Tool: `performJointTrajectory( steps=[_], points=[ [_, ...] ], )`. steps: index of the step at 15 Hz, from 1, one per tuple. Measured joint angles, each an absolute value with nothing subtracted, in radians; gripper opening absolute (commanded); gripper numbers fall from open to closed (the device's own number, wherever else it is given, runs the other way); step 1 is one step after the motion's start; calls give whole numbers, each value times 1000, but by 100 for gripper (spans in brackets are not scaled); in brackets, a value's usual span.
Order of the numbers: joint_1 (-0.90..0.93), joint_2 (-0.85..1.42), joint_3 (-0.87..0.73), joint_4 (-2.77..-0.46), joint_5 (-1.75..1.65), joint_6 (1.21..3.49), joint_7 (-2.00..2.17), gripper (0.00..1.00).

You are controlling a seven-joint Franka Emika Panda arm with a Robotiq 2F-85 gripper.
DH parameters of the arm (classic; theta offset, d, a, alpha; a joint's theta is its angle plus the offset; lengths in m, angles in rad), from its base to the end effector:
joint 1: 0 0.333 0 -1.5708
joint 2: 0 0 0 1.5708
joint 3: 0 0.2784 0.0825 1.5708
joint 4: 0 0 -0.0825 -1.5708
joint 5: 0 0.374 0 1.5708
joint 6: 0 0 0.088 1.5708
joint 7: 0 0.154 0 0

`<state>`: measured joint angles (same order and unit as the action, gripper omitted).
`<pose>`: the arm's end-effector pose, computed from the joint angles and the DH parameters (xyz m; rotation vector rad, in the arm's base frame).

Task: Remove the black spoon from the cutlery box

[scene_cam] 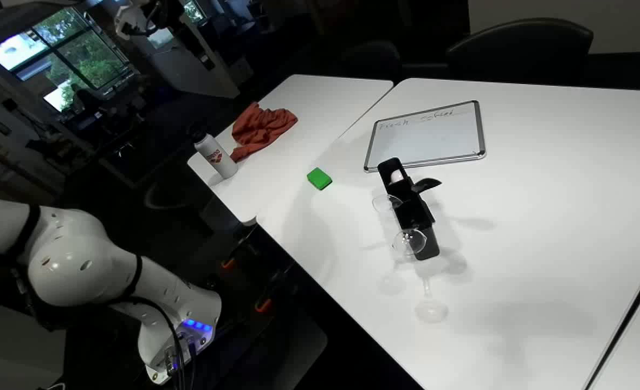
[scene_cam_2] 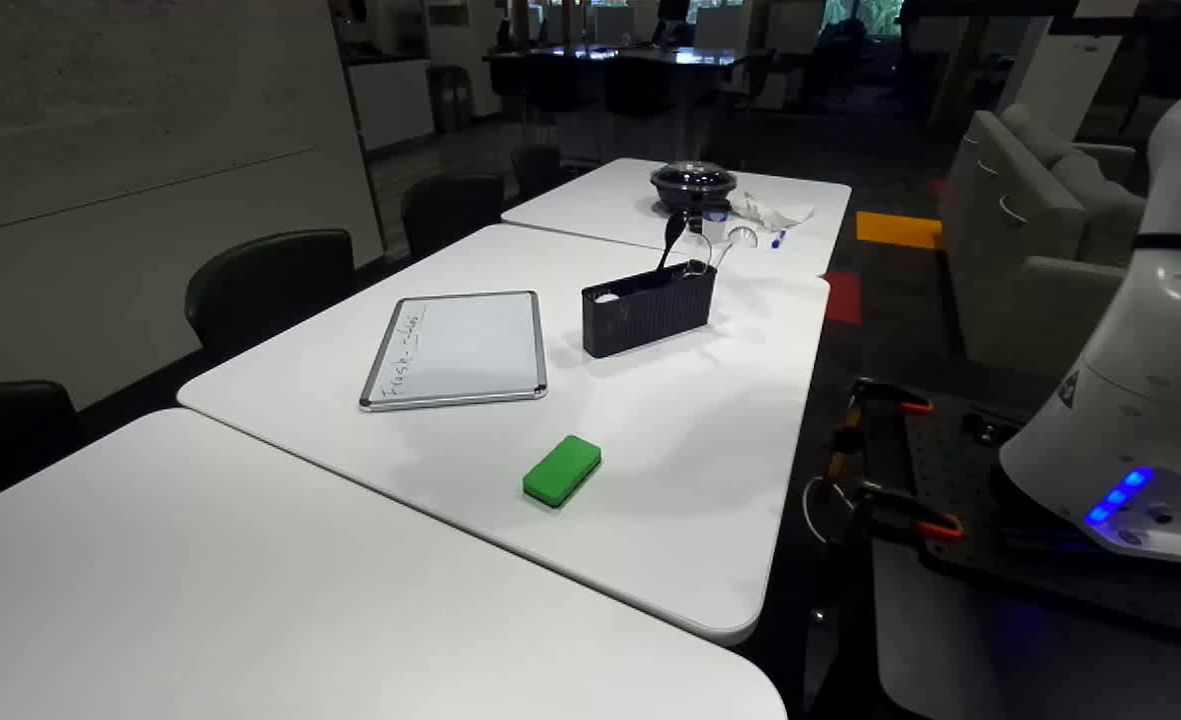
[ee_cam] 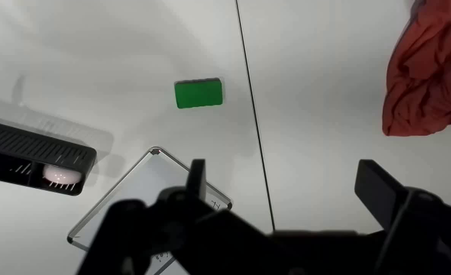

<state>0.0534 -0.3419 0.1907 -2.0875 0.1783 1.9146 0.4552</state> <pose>0.4607 0.1415 0.4995 -2.9528 0.3906 -0.1758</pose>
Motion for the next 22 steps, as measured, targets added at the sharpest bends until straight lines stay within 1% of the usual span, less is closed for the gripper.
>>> performJointTrajectory(
  steps=[10,16,22],
  points=[
    [43,-338,178,-2087,152,1914,456,100],
    [-61,-295,52,-2075,58,1923,459,100],
    [-175,-161,-64,-2058,25,2119,572,100]
  ],
)
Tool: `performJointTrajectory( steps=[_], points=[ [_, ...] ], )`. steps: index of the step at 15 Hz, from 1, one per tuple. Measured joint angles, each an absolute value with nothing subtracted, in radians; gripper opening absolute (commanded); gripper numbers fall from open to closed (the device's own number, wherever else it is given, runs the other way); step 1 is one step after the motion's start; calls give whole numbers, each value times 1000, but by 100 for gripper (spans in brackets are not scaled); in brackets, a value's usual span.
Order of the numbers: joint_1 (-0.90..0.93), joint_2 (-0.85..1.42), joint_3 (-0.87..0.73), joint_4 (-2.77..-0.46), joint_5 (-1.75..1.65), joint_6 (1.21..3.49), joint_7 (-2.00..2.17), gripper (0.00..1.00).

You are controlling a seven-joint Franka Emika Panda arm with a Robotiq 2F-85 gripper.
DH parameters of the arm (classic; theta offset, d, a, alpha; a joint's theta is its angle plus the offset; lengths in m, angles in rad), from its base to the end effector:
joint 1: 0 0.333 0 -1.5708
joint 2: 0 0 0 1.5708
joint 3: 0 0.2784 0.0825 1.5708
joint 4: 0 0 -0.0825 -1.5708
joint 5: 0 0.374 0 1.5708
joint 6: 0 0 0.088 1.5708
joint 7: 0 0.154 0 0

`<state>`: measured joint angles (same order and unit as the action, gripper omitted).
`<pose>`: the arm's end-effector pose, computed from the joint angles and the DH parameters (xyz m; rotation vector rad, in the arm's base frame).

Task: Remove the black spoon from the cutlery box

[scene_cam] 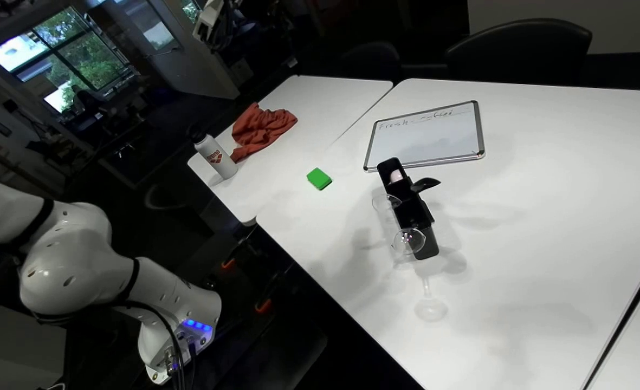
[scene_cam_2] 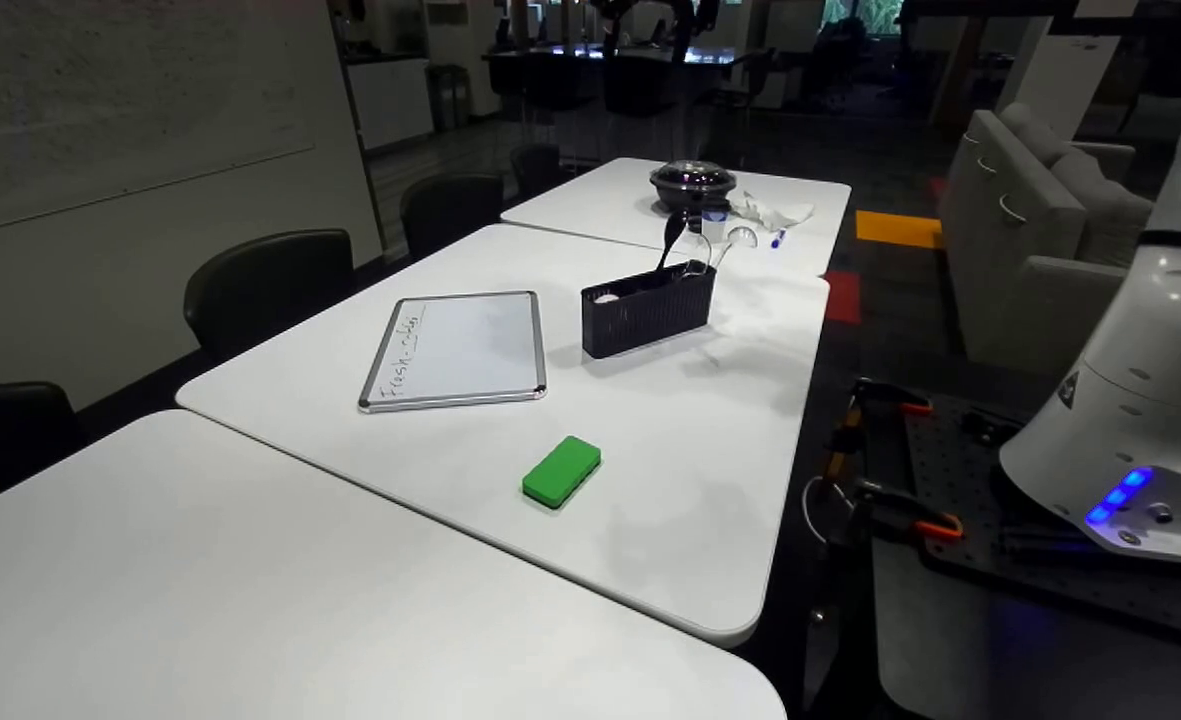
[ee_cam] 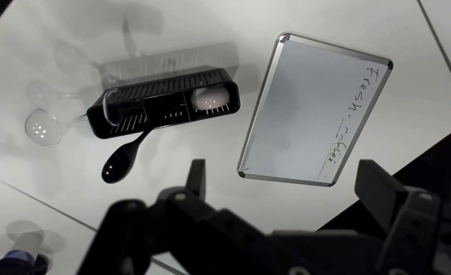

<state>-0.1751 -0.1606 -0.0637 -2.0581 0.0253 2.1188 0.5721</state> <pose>0.5224 -0.1257 0.4481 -2.8006 1.2206 -0.3257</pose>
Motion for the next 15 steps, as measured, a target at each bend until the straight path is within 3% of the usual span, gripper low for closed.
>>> performJointTrajectory(
  steps=[6,15],
  points=[
    [-215,-20,-141,-2045,-43,2219,801,100],
    [-223,6,-196,-2033,-16,2230,786,100]
  ],
)
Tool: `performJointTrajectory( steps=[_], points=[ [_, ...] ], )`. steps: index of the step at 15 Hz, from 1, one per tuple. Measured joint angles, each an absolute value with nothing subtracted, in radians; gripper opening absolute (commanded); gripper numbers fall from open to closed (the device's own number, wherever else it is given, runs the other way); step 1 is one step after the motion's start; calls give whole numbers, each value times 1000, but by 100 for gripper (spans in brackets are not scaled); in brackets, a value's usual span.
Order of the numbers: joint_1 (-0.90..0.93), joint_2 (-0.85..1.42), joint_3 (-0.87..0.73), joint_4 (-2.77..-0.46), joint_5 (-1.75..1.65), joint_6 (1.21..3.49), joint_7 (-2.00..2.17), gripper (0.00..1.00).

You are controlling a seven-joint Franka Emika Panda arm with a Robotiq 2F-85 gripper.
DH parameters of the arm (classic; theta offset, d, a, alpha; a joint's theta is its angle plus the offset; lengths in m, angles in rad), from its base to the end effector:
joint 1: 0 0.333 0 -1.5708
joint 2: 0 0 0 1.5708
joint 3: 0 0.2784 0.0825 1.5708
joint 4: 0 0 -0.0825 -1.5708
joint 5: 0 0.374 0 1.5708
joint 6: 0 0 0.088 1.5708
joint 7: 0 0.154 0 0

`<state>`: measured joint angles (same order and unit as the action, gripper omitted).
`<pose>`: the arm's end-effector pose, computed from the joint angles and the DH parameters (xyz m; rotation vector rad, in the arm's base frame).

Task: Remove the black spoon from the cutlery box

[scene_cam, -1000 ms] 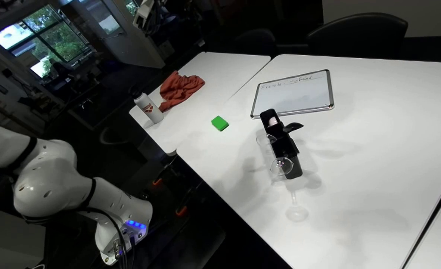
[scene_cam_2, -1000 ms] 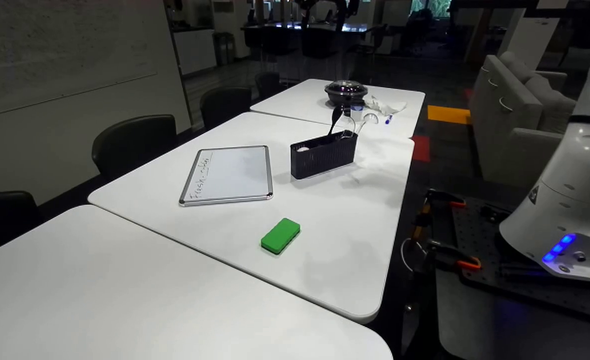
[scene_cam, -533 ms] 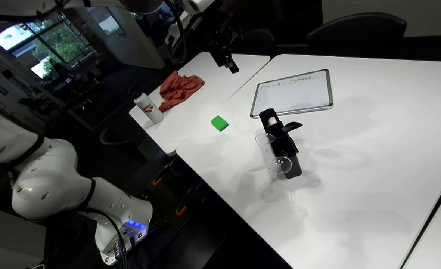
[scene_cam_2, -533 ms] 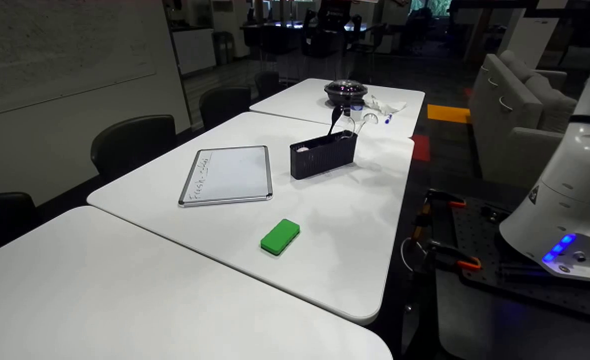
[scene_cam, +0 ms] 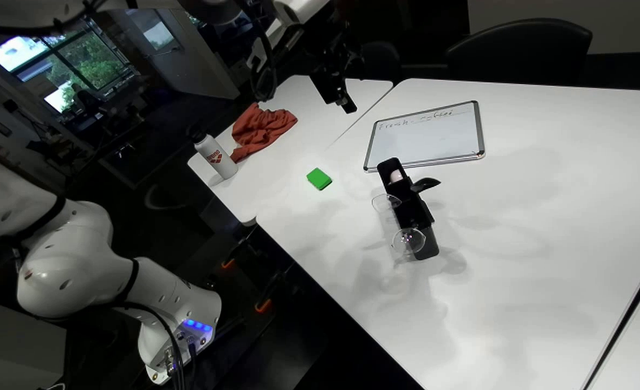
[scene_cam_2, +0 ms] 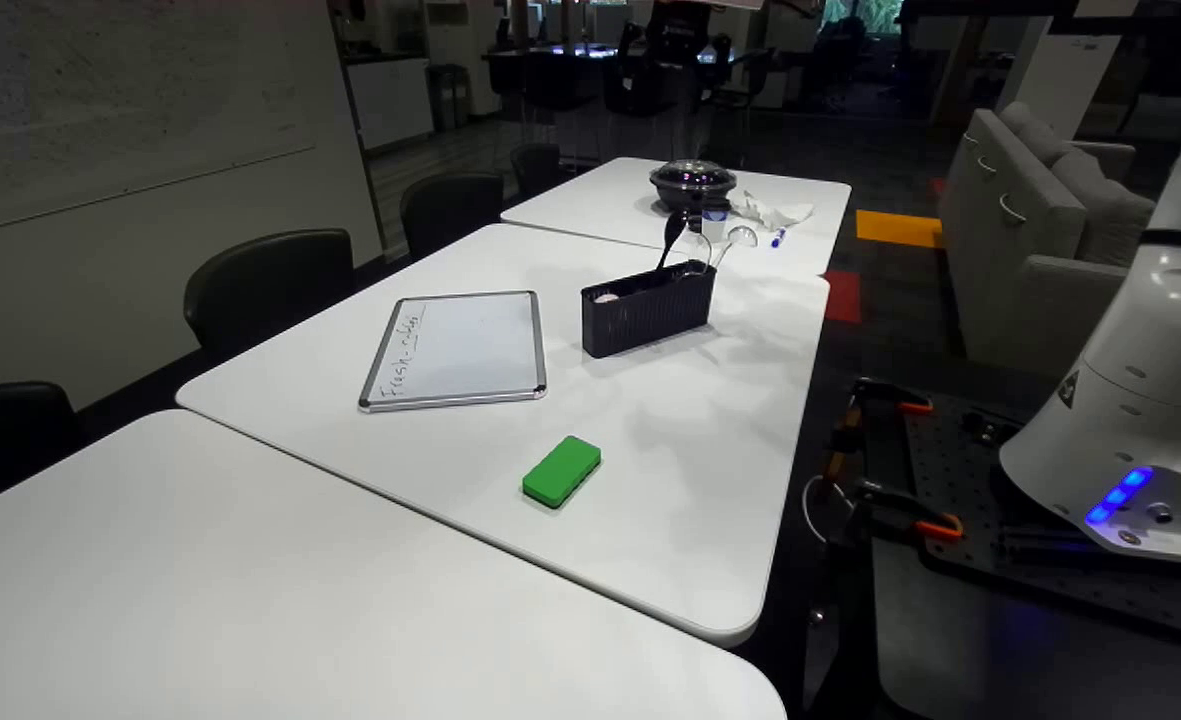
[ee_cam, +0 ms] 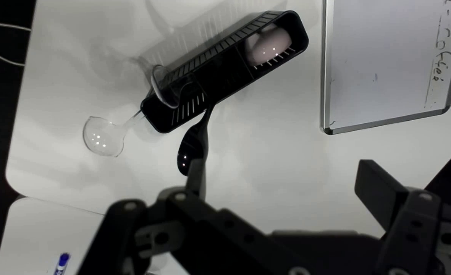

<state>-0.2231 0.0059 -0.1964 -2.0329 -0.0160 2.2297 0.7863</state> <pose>0.5209 -0.2334 0.3814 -2.5669 1.7507 -0.2968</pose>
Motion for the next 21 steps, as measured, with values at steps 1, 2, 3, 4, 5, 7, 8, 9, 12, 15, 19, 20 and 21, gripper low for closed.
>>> performJointTrajectory(
  steps=[1,2,3,4,5,7,8,9,12,15,19,20,21],
  points=[
    [-234,13,-219,-2033,12,2230,752,100],
    [-250,22,-244,-2033,54,2230,700,100],
    [-269,31,-269,-2033,102,2230,637,100],
    [-289,41,-292,-2033,150,2230,565,100],
    [-308,52,-311,-2033,195,2230,489,100],
    [-342,85,-336,-2029,268,2230,329,100],
    [-357,109,-341,-2027,301,2230,250,100],
    [-369,135,-341,-2023,332,2230,178,100],
    [-385,225,-339,-2004,384,2231,53,100],
    [-387,228,-339,-2002,384,2231,54,100],
    [-387,227,-339,-2002,384,2254,62,100],
    [-389,238,-339,-2002,386,2273,62,100],
    [-392,253,-339,-2003,392,2293,60,100]
  ],
)
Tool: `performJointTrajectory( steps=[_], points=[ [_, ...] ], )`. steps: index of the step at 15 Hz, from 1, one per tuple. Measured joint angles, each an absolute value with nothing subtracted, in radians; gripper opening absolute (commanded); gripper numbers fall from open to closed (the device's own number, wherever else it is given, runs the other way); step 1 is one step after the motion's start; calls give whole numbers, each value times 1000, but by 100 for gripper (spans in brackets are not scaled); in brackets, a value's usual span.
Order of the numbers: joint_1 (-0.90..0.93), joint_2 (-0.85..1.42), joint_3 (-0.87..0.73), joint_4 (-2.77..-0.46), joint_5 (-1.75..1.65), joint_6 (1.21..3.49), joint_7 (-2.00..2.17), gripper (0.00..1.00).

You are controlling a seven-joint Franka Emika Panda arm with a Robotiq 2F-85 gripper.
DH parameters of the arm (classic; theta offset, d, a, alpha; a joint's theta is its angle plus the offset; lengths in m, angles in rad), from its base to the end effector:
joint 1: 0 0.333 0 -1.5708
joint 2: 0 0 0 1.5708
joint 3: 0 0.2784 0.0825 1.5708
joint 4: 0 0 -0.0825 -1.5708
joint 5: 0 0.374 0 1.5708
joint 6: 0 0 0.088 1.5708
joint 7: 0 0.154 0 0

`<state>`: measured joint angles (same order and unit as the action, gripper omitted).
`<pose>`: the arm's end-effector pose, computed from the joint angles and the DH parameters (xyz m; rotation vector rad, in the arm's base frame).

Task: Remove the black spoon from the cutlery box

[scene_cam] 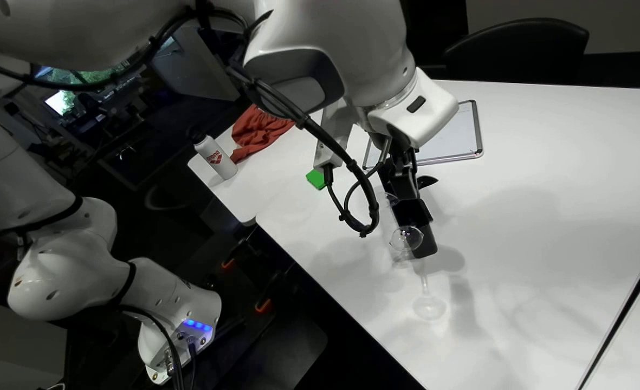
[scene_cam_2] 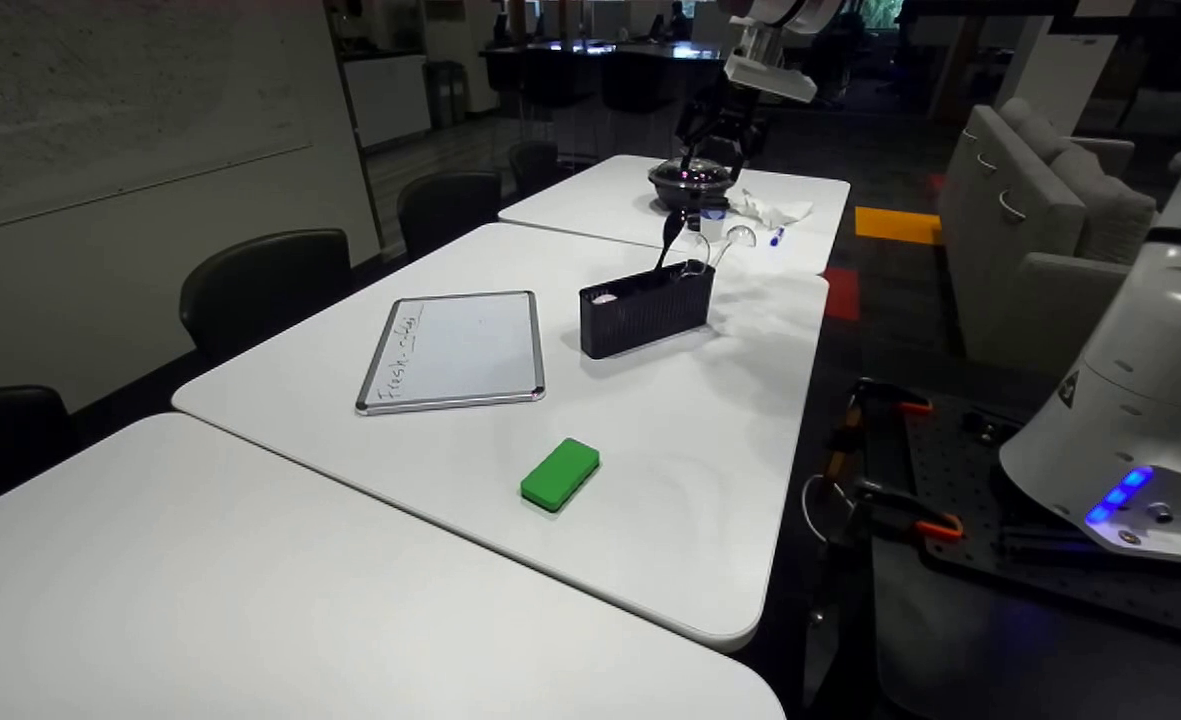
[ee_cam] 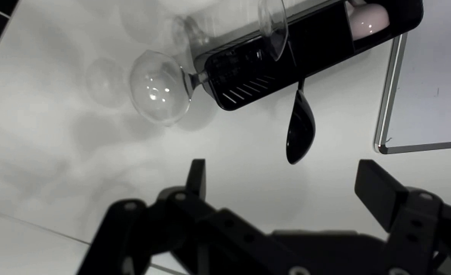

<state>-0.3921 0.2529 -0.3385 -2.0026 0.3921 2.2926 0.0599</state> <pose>0.4534 -0.3760 0.2685 -2.5666 1.4531 -0.1891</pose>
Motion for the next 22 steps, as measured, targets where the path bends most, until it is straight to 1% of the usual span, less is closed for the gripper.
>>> performJointTrajectory(
  steps=[4,10,11,12,14,15,18,19,20,21,22],
  points=[
    [-418,315,-321,-2002,455,2341,0,100],
    [-491,371,-241,-1991,646,2351,-230,100],
    [-495,380,-236,-1986,665,2351,-252,75],
    [-497,388,-232,-1981,681,2351,-270,74],
    [-501,403,-223,-1970,705,2351,-294,58],
    [-502,410,-220,-1964,711,2351,-298,49],
    [-502,427,-213,-1948,720,2351,-311,27],
    [-502,431,-211,-1945,720,2351,-311,18],
    [-502,433,-209,-1942,720,2351,-312,12],
    [-502,433,-207,-1940,720,2351,-312,3],
    [-502,433,-204,-1938,720,2351,-313,2]
  ],
)
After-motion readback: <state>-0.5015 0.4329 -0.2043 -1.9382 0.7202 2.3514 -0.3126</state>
